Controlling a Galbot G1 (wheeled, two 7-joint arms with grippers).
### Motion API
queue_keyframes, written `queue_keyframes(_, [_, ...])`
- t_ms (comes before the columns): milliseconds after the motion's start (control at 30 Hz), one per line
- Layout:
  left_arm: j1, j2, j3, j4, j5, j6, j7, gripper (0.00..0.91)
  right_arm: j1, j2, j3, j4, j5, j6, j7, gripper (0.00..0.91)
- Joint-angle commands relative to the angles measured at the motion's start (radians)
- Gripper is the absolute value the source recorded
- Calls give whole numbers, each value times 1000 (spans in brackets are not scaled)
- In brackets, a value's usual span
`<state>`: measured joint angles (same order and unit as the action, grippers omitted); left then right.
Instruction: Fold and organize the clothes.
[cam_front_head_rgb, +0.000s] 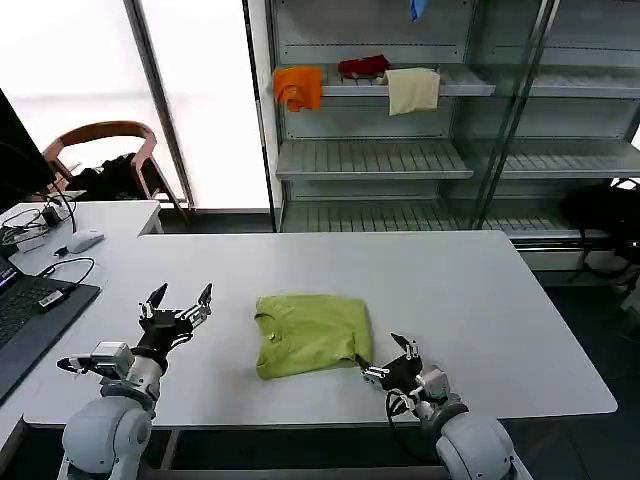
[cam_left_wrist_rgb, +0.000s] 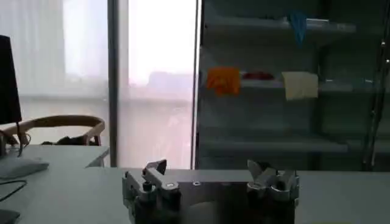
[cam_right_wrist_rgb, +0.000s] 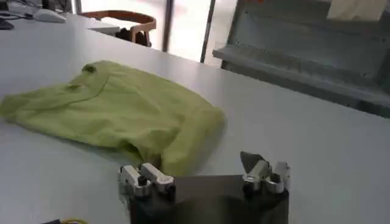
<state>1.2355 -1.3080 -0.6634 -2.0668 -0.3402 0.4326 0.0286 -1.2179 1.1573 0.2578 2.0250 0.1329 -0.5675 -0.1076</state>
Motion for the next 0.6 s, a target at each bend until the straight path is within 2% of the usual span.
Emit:
queue_keyframes(33, [7,-1,-6,-31,-44,-2,-8,907,-49,6,123,70,-23,51,50,907])
queue_keyframes(133, [10,1,-16,-38,-64,-3,-10,907,-49,-7,216,84,11,76,80,907])
queue_keyframes(167, [13,3,-21,-38,-65,-4,-9,907,-48,-20,259,79,28,99,109,907])
queue_keyframes(333, [34,7,-37,-27,-66,-15,-8,907,-55,-55,387,62,133,57,118,907])
queue_keyframes(433, [44,11,-39,-15,-72,-16,-7,907,-62,-73,422,35,144,42,111,907])
queue_keyframes(600, [47,15,-38,24,-96,-18,-3,907,-76,-84,429,-1,129,69,110,907])
